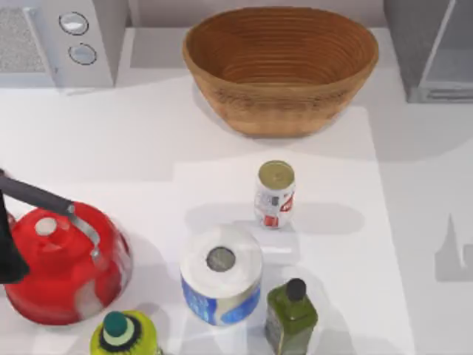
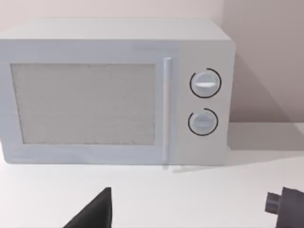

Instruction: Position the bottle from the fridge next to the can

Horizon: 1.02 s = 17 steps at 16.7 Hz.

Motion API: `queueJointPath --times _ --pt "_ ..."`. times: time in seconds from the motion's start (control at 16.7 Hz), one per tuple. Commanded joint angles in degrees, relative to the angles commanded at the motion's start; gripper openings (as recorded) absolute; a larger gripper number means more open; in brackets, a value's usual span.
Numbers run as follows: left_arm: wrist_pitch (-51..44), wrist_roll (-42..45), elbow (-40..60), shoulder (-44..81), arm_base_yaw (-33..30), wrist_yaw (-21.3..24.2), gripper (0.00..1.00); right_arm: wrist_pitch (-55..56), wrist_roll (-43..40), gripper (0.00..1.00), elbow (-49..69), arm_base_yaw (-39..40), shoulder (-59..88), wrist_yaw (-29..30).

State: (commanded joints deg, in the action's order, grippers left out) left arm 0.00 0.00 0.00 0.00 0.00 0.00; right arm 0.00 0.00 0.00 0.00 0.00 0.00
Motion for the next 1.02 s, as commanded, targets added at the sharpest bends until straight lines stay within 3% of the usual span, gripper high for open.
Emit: queueJointPath --times 0.24,0.48,1.02 --pt "0.00 0.00 0.00 0.00 0.00 0.00 1.00 1.57 0.04 1.00 1.20 -0.38 1.76 -0.18" --pt "0.00 0.00 0.00 0.00 0.00 0.00 1.00 9.99 0.27 1.00 7.56 -2.20 12.63 -1.54" --pt "0.00 0.00 0.00 0.00 0.00 0.00 1.00 40.63 0.73 1.00 30.41 -8.53 68.52 -7.12"
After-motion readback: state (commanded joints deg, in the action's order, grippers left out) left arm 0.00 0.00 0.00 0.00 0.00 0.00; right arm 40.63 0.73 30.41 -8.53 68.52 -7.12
